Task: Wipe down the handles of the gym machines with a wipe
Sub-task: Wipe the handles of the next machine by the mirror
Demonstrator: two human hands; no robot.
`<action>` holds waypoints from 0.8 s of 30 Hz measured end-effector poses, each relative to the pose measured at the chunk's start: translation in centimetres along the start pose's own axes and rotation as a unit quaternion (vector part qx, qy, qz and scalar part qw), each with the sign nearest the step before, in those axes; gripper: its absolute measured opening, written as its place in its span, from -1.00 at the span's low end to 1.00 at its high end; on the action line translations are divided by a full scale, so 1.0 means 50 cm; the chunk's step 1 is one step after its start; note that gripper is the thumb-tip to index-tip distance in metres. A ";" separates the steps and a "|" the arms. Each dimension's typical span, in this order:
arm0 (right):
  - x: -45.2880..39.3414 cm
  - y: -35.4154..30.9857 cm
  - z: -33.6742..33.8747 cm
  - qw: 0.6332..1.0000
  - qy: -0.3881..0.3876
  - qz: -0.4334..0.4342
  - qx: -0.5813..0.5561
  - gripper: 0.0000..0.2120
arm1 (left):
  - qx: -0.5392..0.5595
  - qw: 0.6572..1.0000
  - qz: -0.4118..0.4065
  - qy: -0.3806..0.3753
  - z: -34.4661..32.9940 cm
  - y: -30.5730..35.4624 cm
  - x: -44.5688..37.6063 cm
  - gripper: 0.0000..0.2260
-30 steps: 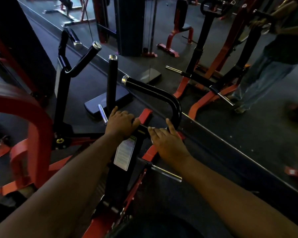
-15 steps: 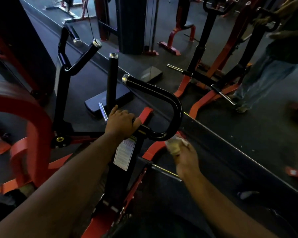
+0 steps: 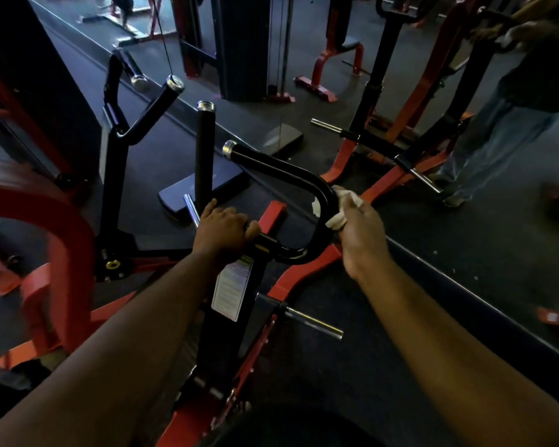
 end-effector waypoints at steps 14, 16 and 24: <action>0.068 0.011 0.012 0.970 0.026 0.214 0.113 -0.57 | 0.008 1.000 0.009 -0.002 -0.004 -0.002 0.001 -0.49; 0.073 -0.016 -0.042 0.911 -0.029 0.332 0.242 -0.49 | 0.006 1.000 0.011 -0.005 -0.004 -0.002 0.000 -0.47; 0.145 0.205 -0.080 0.547 -0.073 0.503 0.665 -0.42 | 0.023 1.000 0.010 0.009 -0.002 -0.002 0.007 -0.49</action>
Point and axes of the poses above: each hand's wrist, its own x-axis away from the middle knuckle, its own z-axis out of the back of the hand, y = z × x, the point moved 9 cm from there along -x, towards the middle knuckle, and after that the axes turned 4 degrees about -z, right-handed, at the moved point
